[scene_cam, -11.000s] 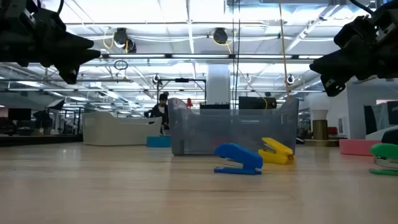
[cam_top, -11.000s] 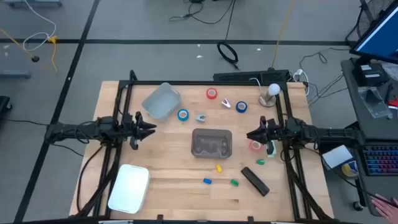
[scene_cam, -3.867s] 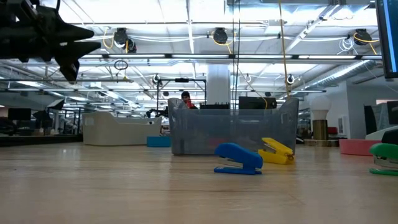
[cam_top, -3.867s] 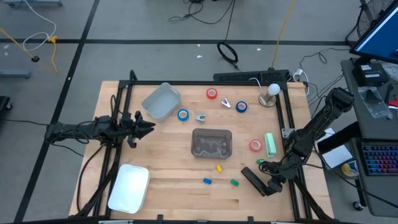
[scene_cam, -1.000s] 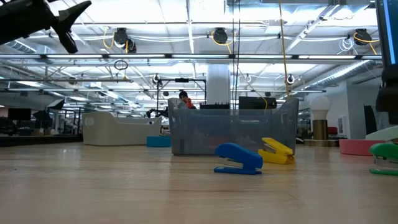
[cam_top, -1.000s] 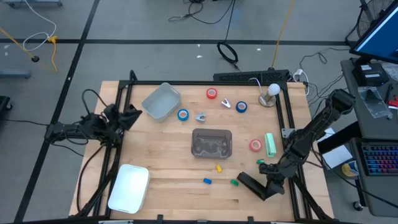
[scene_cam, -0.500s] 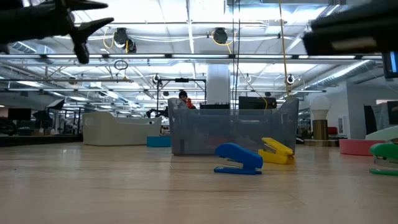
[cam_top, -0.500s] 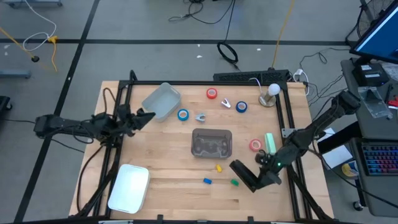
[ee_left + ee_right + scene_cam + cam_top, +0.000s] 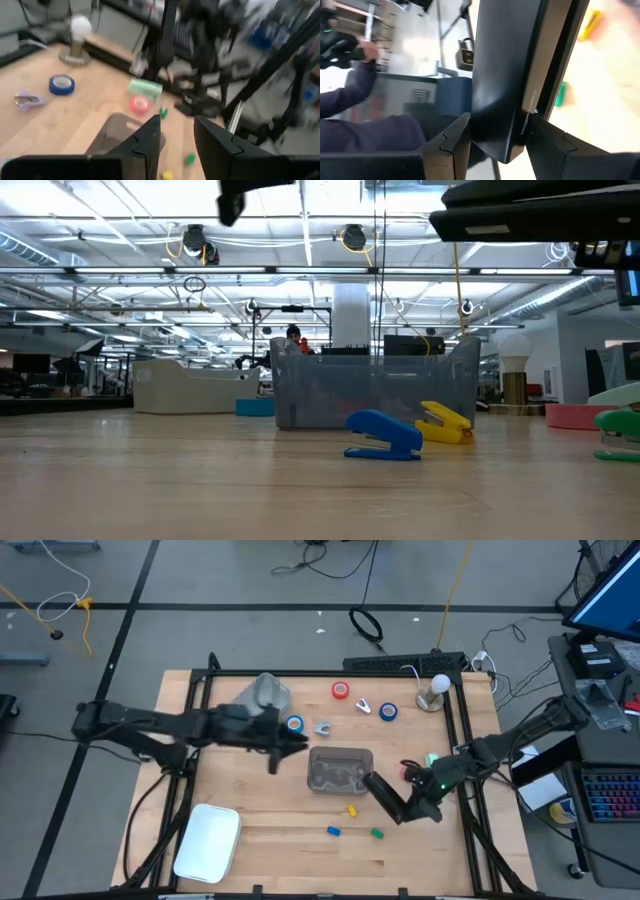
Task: Pick and place Stapler, Stapler remover, tape
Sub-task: Put the large black stapler into the gray bin
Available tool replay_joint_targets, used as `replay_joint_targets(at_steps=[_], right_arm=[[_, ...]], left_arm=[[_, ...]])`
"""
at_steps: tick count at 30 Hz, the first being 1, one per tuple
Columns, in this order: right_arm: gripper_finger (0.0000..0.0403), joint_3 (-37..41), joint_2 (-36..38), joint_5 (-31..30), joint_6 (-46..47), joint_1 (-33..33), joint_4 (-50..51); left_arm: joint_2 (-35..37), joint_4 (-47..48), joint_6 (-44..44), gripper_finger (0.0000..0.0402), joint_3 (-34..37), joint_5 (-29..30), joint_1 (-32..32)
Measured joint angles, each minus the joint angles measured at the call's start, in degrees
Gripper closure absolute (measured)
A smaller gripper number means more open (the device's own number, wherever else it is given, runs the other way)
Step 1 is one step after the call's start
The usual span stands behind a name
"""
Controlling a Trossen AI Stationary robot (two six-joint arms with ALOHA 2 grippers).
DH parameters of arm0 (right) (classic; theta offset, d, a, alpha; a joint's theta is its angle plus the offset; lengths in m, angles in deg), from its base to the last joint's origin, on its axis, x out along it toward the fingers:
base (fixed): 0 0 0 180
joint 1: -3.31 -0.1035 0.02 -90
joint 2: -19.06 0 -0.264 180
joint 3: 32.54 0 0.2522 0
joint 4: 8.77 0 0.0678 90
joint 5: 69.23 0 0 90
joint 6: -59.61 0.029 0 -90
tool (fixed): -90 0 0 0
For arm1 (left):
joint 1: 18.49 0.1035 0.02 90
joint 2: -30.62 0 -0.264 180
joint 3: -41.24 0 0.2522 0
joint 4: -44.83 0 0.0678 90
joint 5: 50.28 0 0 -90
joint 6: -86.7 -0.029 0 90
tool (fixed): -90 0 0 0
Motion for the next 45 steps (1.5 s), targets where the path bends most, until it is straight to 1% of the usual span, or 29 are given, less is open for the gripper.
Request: replay_joint_targets(at_steps=[3,6,8,11,13,17,20,22,25,28,30,31,33,35,37,40,41,43,45], right_arm=[[0.0255,-2.48,-0.59,0.14,-2.82,2.03,6.76],[0.0255,-4.02,-1.54,2.54,-5.14,4.22,11.45],[0.0255,-4.28,-2.42,4.69,-6.81,5.50,13.12],[0.0255,-4.28,-3.92,7.18,-9.39,7.11,14.22],[0.0255,-4.28,-4.92,8.55,-10.72,8.03,14.25],[0.0255,-4.28,-5.83,10.60,-12.75,9.21,14.55],[0.0255,-4.28,-5.82,11.08,-13.60,10.19,15.94],[0.0255,-4.28,-5.82,12.16,-14.10,11.27,16.60],[0.0255,-4.28,-5.80,12.12,-14.72,12.55,16.95],[0.0255,-4.28,-5.78,12.10,-14.99,14.19,16.85],[0.0255,-4.28,-5.82,12.07,-15.92,15.50,16.28],[0.0255,-4.28,-5.81,12.09,-16.08,16.23,15.61],[0.0255,-4.30,-5.78,12.14,-16.70,17.80,13.48],[0.0255,-5.03,-5.97,12.15,-17.71,19.20,12.91],[0.0255,-6.62,-6.68,12.10,-19.15,20.69,12.14],[0.0255,-9.32,-8.21,12.07,-21.40,22.37,12.71],[0.0255,-10.22,-8.70,11.99,-22.22,22.80,12.93],[0.0255,-11.65,-10.22,12.02,-23.47,23.53,14.41],[0.0255,-12.77,-11.35,12.00,-24.79,24.34,16.15]], left_arm=[[-6.74,7.43,-2.22,0.0284,-8.02,-2.81,0.36],[-12.02,9.04,-2.37,0.0284,-13.07,-4.10,0.66],[-14.80,6.65,-0.06,0.0284,-14.94,-4.04,0.70],[-17.92,1.07,4.47,0.0284,-15.51,-4.24,0.70],[-19.29,-1.36,6.79,0.0284,-15.51,-5.26,0.68],[-20.80,-7.37,9.06,0.0284,-15.51,-4.99,0.94],[-21.02,-9.41,8.08,0.0284,-15.91,-0.88,1.01],[-21.17,-7.73,3.63,0.0284,-17.64,3.13,0.40],[-21.16,-1.03,-4.33,0.0284,-22.48,9.91,-1.22],[-21.80,7.39,-9.84,0.0284,-27.56,17.57,-2.91],[-22.42,11.16,-12.88,0.0284,-30.19,21.04,-4.02],[-22.70,12.54,-14.12,0.0284,-30.97,22.05,-4.48],[-24.46,11.86,-15.78,0.0284,-32.87,22.47,-5.13],[-25.54,15.21,-16.89,0.0284,-33.78,22.84,-5.87],[-28.38,15.16,-18.97,0.0284,-35.68,23.22,-6.15],[-31.17,20.49,-22.22,0.0284,-38.25,25.55,-6.48],[-32.18,20.45,-22.80,0.0284,-39.67,25.59,-6.49],[-33.35,25.26,-23.12,0.0284,-41.77,25.68,-6.56],[-34.71,27.64,-23.13,0.0284,-44.16,25.81,-6.60]])
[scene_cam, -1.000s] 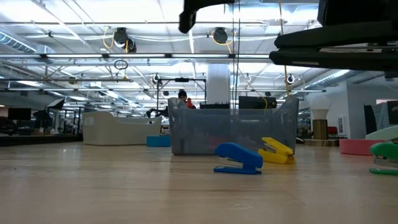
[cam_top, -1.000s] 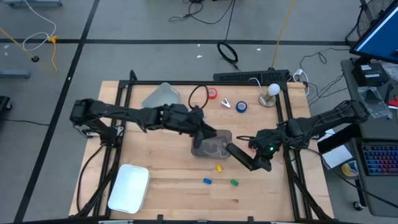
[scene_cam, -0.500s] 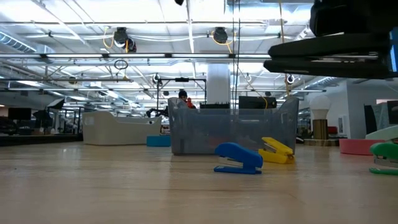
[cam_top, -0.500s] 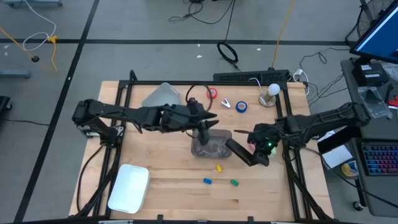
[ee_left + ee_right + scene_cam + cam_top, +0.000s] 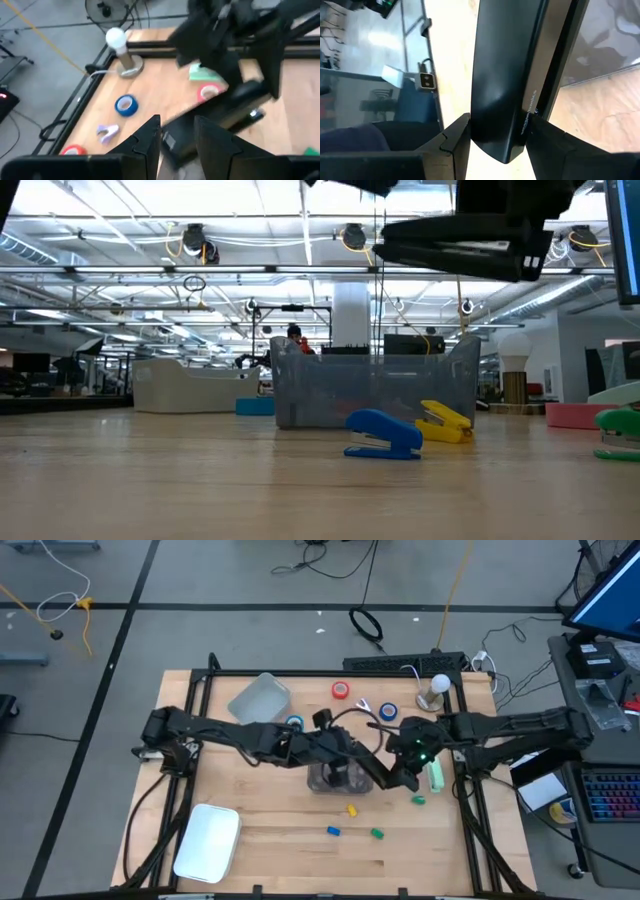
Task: Pick and place Stapler, Stapler remover, tape
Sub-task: Put the large black stapler into the gray bin
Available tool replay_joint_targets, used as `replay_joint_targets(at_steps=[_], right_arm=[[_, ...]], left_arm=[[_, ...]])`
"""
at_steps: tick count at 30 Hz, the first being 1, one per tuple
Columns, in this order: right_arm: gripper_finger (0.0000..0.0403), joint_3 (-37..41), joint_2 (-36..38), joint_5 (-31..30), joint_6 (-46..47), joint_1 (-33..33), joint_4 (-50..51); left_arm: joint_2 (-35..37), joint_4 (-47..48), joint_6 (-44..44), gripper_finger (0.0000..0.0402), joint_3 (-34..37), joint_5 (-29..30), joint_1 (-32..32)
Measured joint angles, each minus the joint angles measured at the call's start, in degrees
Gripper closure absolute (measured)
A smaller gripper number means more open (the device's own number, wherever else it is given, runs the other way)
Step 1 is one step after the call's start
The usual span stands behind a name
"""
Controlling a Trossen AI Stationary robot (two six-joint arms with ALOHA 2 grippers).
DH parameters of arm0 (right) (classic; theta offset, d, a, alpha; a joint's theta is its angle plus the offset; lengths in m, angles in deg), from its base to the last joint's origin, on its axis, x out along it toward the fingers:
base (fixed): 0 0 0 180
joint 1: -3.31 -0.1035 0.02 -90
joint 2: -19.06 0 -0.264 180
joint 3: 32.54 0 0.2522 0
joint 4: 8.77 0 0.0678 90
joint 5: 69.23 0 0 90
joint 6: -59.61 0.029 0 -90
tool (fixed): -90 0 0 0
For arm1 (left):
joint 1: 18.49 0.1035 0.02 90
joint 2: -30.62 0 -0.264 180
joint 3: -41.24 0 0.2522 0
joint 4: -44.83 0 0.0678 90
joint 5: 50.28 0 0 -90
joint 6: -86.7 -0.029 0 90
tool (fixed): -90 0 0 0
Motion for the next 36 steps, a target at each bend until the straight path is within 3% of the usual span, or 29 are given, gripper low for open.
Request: replay_joint_targets(at_steps=[9,18,36], right_arm=[[0.0255,-2.72,-6.30,-0.02,-2.94,2.71,2.36],[0.0255,-8.60,-12.76,-0.23,-7.30,4.65,4.84],[0.0255,-8.93,-13.49,-0.40,-8.71,4.41,4.97]], left_arm=[[-0.33,6.26,-4.43,0.0284,-2.31,0.78,-1.52],[-2.66,10.21,-3.42,0.0284,-2.24,1.01,-1.36],[-2.68,13.72,-3.77,0.0284,-2.24,2.50,-1.13]])
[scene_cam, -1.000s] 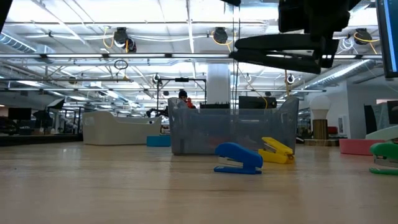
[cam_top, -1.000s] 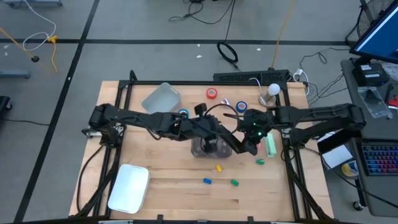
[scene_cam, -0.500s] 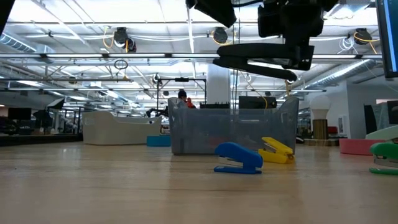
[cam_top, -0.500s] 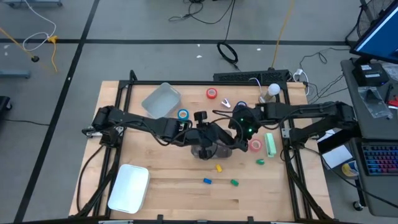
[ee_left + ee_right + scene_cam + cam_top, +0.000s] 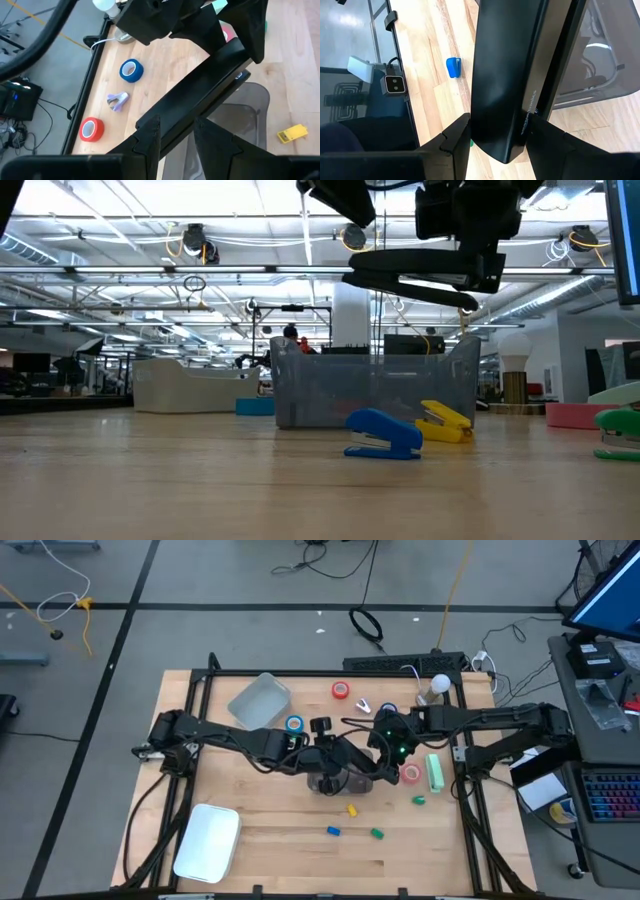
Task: Pick and place Stapler, Stapler remover, tape
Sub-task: Put the large black stapler into the gray bin
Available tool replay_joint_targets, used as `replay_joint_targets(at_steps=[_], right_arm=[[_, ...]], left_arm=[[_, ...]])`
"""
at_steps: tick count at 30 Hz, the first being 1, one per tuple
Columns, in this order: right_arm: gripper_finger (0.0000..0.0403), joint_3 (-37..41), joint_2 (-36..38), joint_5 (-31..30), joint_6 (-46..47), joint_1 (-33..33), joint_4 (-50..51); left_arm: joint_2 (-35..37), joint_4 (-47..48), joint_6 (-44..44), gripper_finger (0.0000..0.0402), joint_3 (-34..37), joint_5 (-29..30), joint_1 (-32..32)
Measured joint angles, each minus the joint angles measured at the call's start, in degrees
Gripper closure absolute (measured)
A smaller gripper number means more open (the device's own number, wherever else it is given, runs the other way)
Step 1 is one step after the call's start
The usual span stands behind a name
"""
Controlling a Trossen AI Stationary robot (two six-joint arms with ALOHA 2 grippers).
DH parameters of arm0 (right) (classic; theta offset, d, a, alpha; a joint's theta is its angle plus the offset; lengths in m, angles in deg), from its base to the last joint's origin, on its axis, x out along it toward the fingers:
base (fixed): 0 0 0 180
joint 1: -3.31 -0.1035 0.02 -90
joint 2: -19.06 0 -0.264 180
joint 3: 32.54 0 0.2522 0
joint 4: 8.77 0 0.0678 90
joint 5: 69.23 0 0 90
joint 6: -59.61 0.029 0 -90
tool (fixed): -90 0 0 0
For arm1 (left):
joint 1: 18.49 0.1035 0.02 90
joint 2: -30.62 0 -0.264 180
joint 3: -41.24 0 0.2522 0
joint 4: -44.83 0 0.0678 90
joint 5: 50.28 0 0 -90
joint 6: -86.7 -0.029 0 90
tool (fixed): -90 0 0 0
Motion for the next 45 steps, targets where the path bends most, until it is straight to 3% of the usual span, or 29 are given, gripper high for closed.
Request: replay_joint_targets(at_steps=[12,22,27,34,45], right_arm=[[0.0255,0.00,0.00,0.01,-1.40,-0.02,0.00],[0.0249,0.00,0.00,-1.46,-2.13,-0.04,0.49],[0.0254,0.00,0.00,-1.57,-2.36,-0.04,-0.04],[0.0251,0.00,0.00,-1.44,-2.16,-0.04,-0.11],[0.0253,0.00,0.00,-1.40,-1.90,-0.04,-1.24]], left_arm=[[-0.38,-1.69,0.04,0.0276,0.00,-3.72,2.95],[-1.98,-4.02,-5.55,0.0173,0.06,-6.43,3.14],[-2.18,-3.82,-7.09,0.0144,0.02,-10.21,3.62],[-3.65,-4.62,-13.06,0.0138,0.09,-9.69,4.30],[-3.65,-4.76,-18.60,0.0140,0.09,-13.66,6.35]])
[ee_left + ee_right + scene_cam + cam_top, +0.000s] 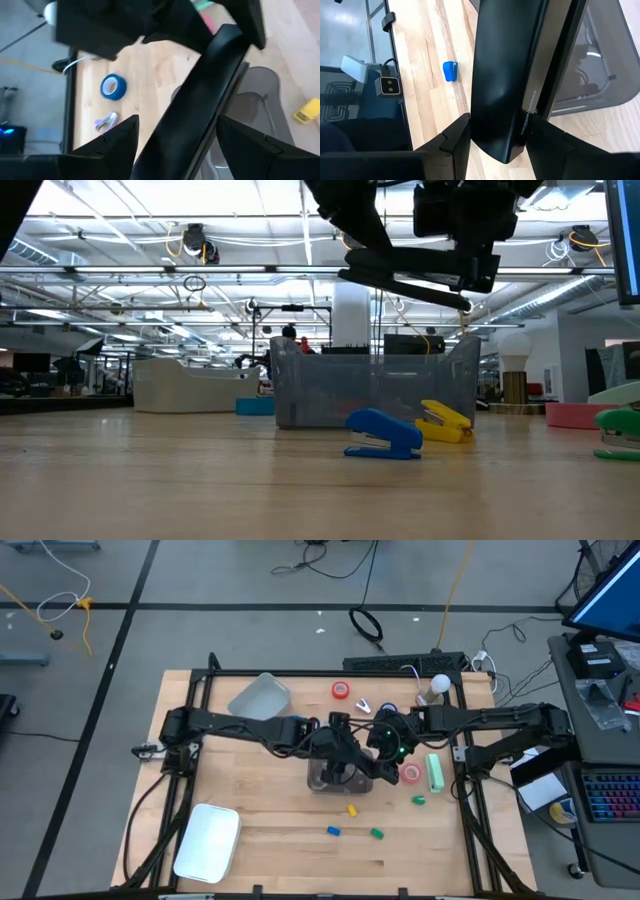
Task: Pick and place Stapler, Stapler remover, tape
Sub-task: Put the large black stapler into the gray bin
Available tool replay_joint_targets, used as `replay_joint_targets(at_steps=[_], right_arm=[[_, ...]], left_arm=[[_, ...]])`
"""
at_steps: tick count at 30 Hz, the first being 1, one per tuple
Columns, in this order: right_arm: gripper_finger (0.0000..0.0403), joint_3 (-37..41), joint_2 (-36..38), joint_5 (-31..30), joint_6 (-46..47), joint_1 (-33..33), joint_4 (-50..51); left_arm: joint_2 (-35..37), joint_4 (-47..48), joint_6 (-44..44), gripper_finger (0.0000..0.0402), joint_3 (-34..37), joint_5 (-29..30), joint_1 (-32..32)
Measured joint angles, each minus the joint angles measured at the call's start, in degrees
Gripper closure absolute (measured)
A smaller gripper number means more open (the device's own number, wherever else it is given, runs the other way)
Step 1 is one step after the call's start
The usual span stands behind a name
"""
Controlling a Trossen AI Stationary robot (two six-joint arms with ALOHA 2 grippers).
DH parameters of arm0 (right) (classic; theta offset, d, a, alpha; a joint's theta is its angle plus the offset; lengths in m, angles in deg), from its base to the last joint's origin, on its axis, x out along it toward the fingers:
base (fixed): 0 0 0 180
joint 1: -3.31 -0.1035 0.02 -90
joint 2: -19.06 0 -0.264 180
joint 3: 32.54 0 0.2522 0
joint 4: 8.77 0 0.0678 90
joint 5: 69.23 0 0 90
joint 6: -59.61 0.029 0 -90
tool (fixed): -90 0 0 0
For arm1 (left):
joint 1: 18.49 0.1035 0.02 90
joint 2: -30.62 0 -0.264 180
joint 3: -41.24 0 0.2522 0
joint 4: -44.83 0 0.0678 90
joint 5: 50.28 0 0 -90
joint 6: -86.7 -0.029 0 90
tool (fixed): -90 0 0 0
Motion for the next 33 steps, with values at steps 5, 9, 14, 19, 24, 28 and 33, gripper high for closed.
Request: replay_joint_targets(at_steps=[5,9,14,19,24,28,33], right_arm=[[0.0255,0.02,0.00,0.00,0.00,0.00,-1.23],[0.0255,0.01,0.00,0.04,0.71,0.02,-1.75],[0.0254,0.02,0.00,0.09,1.29,0.02,-1.75],[0.0255,0.02,0.00,0.06,1.34,0.02,-1.74],[0.0255,0.04,0.00,0.04,1.76,0.02,-2.68],[0.0255,0.09,0.00,0.04,1.92,0.02,-3.78],[0.0255,0.09,0.04,0.06,1.42,0.00,-4.06]], left_arm=[[0.00,0.10,-0.75,0.0138,0.00,-2.48,0.78],[0.00,0.61,-0.73,0.0137,-0.09,-4.61,1.81],[-0.01,2.65,-0.70,0.0138,-0.09,-6.25,2.56],[-0.02,2.96,-0.55,0.0154,-0.09,-8.23,3.10],[-0.02,4.20,-0.55,0.0179,-0.09,-9.77,3.21],[-0.02,5.61,-0.73,0.0215,-0.09,-11.64,3.19],[-0.07,6.65,-0.76,0.0259,0.02,-14.42,3.15]])
